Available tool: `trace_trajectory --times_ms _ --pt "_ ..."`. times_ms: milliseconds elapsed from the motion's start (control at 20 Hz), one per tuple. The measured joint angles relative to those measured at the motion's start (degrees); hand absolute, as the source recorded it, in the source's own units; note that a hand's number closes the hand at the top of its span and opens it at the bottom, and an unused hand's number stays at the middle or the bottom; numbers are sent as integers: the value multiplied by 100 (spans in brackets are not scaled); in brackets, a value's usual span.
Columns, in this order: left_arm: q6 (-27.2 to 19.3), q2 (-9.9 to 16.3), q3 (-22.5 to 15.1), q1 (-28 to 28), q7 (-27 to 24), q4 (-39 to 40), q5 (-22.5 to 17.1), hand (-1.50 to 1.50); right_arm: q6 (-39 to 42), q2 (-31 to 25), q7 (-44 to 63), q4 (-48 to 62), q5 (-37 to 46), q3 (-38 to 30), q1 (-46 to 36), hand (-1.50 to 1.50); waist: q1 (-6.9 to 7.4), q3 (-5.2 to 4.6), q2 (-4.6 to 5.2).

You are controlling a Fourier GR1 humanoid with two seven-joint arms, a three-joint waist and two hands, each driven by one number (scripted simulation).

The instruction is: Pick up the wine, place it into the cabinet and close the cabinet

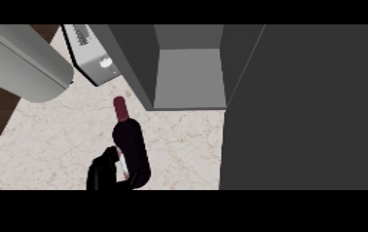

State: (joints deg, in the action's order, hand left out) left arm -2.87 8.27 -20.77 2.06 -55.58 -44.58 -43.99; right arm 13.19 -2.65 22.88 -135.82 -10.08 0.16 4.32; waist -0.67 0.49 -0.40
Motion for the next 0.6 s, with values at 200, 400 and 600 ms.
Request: trace_trajectory --times_ms 200,400,600 --pt "910 333 -243 -98 -58 -20 263 150 27 -20 -55 75 -85 -93 -32 -150 22 -24 8" --pt "1354 733 -266 -346 133 -296 419 150 16 -57 -46 68 -104 -191 -74 -150 54 -39 24" --pt "1452 899 -238 -614 273 -989 529 150 83 -55 -175 202 -143 -245 -43 -150 72 -43 29"
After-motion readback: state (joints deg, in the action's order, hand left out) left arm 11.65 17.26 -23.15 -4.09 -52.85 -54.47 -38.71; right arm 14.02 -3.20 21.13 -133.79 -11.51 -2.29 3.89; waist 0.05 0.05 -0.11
